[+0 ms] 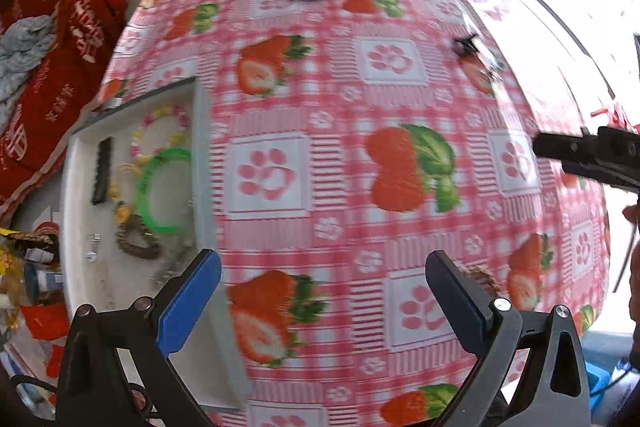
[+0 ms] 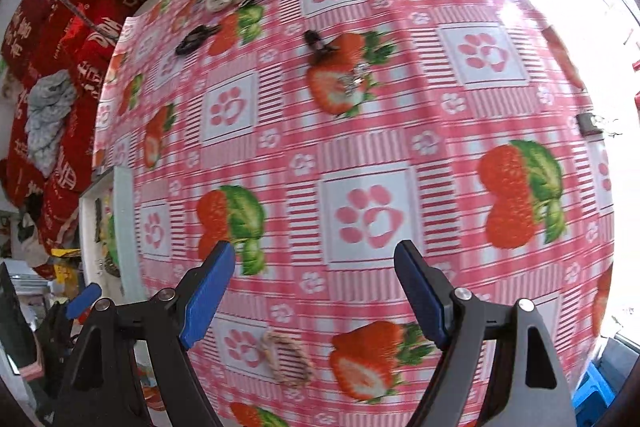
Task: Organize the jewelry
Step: 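Move both open tools back over the tablecloth toward the rope bracelet and claw clip, then grasp the tan braided rope bracelet with the left tool while the right tool grasps the small black claw clip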
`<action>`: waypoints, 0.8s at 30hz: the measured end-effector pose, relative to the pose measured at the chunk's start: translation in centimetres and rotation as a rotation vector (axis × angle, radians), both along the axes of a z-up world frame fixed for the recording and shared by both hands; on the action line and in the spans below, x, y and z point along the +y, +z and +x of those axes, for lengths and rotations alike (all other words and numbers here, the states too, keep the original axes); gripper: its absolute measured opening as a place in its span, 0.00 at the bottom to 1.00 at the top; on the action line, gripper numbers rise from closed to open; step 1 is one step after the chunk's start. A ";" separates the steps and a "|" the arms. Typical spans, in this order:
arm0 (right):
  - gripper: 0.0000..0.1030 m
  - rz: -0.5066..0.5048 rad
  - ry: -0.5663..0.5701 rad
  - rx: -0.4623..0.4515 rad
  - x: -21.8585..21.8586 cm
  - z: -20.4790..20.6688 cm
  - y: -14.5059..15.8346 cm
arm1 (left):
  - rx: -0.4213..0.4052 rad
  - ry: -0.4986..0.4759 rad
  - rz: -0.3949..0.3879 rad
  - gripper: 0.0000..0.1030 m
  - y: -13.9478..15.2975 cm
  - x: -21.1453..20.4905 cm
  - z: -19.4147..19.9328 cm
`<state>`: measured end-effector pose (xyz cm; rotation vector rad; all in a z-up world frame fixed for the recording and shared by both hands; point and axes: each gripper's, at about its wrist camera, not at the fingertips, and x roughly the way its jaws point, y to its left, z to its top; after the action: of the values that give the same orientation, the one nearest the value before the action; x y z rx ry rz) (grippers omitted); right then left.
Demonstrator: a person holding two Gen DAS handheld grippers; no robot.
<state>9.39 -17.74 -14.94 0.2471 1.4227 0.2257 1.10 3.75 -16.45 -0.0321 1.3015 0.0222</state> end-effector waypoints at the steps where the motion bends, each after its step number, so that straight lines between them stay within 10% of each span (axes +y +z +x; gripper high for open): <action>1: 0.82 -0.010 0.003 -0.003 -0.3 0.2 0.0 | 0.007 -0.010 -0.009 1.00 -0.1 -0.5 0.0; 24: 0.82 -0.130 0.190 -0.115 0.7 7.0 -1.2 | 0.130 -0.060 -0.049 0.93 -3.8 -8.3 -2.6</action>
<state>16.39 -17.07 -16.19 -0.0084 1.3409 0.2974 -1.53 -4.56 -20.26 -0.0338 1.4324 -0.0598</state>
